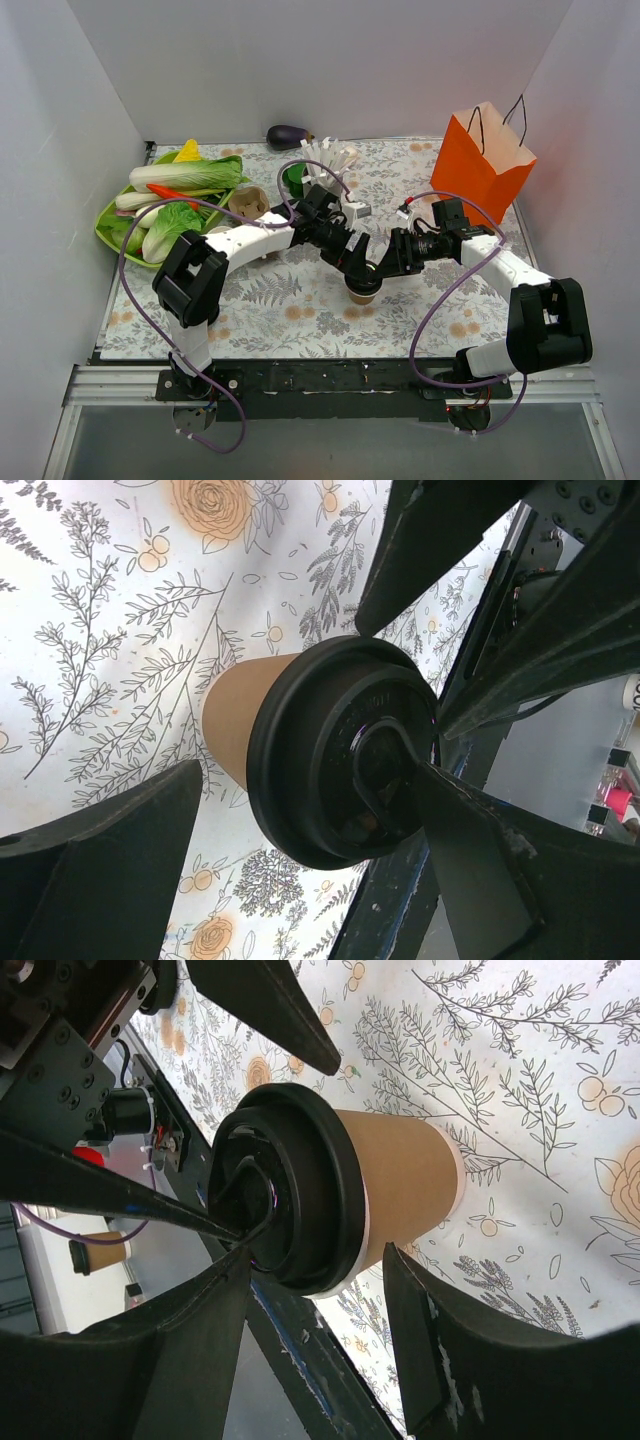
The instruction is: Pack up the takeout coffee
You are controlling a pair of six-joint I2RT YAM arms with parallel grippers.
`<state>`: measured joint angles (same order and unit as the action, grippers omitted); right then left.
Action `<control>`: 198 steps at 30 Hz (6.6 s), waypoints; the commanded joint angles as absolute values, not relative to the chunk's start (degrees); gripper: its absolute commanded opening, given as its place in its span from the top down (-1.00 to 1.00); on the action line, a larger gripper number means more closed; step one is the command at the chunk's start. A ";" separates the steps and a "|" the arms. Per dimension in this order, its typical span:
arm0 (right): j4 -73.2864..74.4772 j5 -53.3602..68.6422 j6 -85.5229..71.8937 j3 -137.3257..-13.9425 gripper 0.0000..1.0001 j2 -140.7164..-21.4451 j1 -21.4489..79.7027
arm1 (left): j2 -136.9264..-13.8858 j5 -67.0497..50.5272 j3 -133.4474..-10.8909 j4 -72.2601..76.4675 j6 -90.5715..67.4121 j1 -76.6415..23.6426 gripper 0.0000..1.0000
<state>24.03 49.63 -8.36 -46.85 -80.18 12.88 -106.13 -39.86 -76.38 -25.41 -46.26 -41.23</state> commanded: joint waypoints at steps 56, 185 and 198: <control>15.29 59.41 -8.96 -39.38 -0.36 -78.13 11.69 | -101.16 -54.65 -71.90 -23.04 -48.86 -35.07 -0.88; 2.90 60.73 -13.18 -45.09 -0.63 -102.66 9.93 | -122.87 -62.86 -57.75 26.04 -103.46 -31.38 -0.78; 5.27 56.87 -13.18 -45.70 -0.61 -104.76 9.76 | -125.25 -55.46 -53.09 9.67 -103.01 -30.76 -0.79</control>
<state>1.83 65.95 -16.16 -47.05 -101.91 9.30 -120.64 -67.31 -57.67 24.75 -101.93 -31.55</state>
